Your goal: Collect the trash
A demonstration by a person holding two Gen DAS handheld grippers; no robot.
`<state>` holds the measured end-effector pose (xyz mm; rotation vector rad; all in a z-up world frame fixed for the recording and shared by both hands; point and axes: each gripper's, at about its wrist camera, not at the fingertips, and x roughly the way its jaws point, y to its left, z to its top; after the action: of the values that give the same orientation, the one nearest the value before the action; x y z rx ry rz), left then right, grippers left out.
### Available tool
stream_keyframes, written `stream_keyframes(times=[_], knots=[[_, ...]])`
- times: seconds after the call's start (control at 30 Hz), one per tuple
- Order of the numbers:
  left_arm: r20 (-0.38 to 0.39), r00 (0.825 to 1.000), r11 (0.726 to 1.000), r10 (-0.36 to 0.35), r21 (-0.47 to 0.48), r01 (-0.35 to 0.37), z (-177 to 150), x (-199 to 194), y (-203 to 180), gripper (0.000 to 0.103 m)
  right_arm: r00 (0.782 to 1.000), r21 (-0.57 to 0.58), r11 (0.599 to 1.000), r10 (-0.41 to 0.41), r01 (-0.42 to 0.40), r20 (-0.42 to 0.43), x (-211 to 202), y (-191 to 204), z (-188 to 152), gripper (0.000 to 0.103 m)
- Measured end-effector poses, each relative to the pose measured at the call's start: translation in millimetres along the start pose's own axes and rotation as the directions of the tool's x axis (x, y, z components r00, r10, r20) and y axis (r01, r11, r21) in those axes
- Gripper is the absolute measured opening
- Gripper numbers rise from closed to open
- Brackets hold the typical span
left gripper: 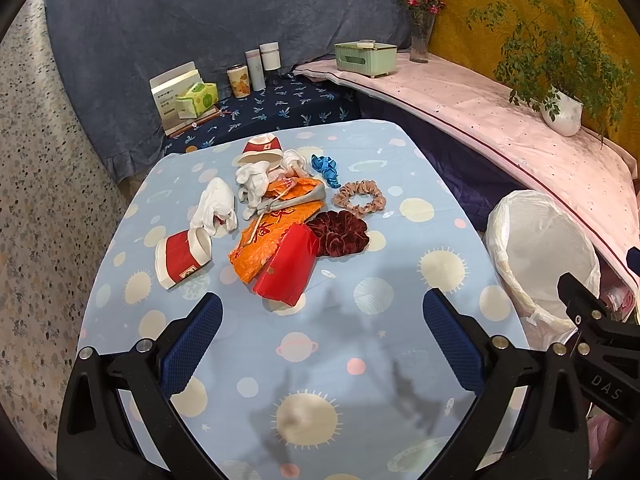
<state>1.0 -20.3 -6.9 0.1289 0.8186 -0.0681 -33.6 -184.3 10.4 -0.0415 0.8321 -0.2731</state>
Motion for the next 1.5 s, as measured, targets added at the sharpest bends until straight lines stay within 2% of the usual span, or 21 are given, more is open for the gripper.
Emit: stream_keyframes(times=[1.5], knots=[[-0.001, 1.000, 1.000, -0.008, -0.006, 0.008, 2.5, -5.5, 5.4, 0.096, 1.000, -0.002, 1.000, -0.004, 0.004, 0.005, -1.7, 0.4, -0.6, 0.096]])
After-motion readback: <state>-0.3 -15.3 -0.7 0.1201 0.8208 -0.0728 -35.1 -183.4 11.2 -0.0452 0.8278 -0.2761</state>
